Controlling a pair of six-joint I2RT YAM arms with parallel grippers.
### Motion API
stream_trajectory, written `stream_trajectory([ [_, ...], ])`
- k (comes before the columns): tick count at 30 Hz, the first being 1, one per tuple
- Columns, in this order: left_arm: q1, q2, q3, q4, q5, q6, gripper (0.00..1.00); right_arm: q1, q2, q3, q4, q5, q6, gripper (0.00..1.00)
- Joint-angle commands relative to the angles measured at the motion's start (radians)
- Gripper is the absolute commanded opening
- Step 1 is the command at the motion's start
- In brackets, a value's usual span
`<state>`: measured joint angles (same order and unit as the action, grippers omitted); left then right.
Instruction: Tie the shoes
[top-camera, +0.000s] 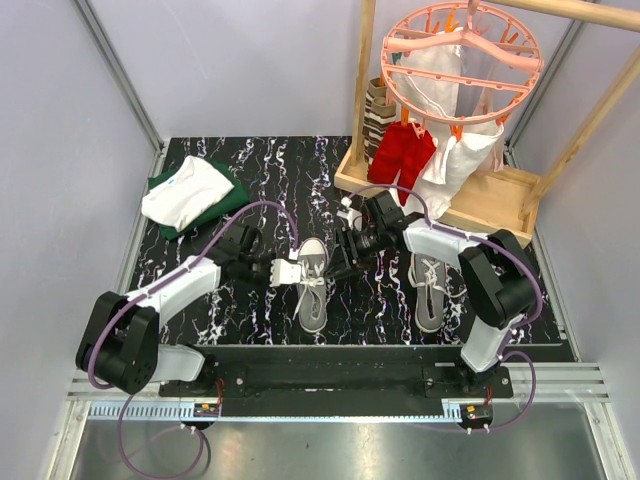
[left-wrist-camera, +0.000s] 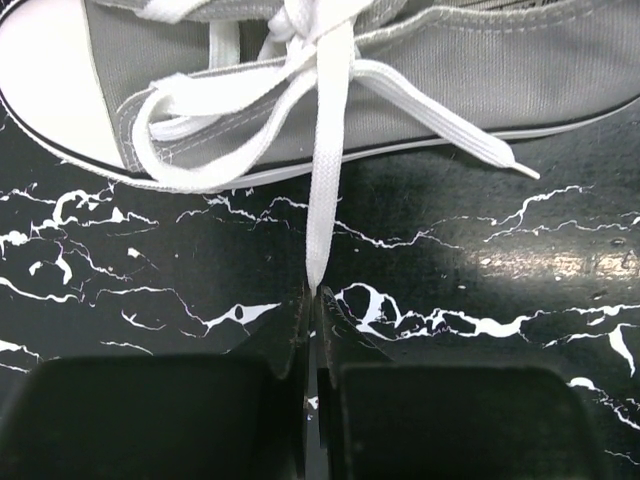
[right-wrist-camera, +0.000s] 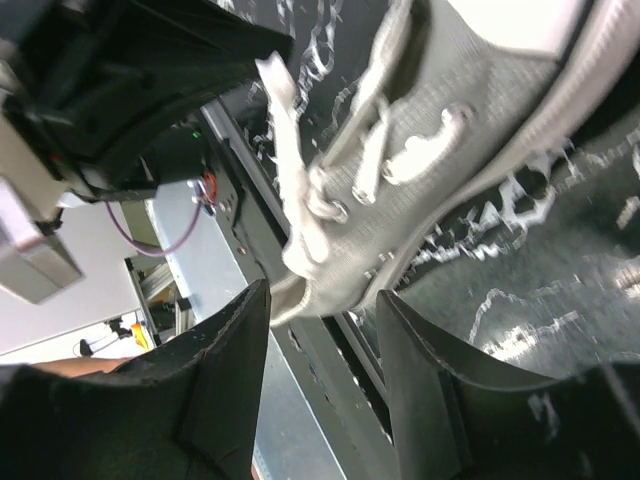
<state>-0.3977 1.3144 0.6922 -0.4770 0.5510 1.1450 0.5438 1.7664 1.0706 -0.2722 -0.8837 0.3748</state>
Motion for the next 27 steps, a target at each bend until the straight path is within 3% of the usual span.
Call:
stream_trajectory([
  [1,0.01,-0.023,-0.014,0.003,0.0,0.032,0.0,0.028,0.019,0.052,0.074,-0.044,0.064,0.56],
  [13,0.019,-0.03,-0.017,0.003,0.01,0.038,0.0,0.071,0.057,0.063,0.082,-0.029,0.075,0.53],
  [18,0.019,-0.027,-0.011,0.005,0.017,0.029,0.01,0.074,0.065,0.074,0.082,-0.047,0.082,0.38],
  [21,0.019,-0.04,-0.006,0.003,0.036,0.007,0.08,0.076,0.07,0.074,0.083,-0.049,0.085,0.24],
  [22,0.019,-0.044,-0.003,0.003,0.041,-0.002,0.11,0.076,0.068,0.072,0.082,-0.047,0.085,0.12],
  [24,0.023,-0.063,0.004,0.005,0.062,-0.054,0.25,0.076,0.062,0.066,0.084,-0.04,0.081,0.03],
  [27,0.063,-0.089,0.052,-0.005,0.131,-0.175,0.4,0.076,0.051,0.057,0.08,-0.028,0.076,0.0],
])
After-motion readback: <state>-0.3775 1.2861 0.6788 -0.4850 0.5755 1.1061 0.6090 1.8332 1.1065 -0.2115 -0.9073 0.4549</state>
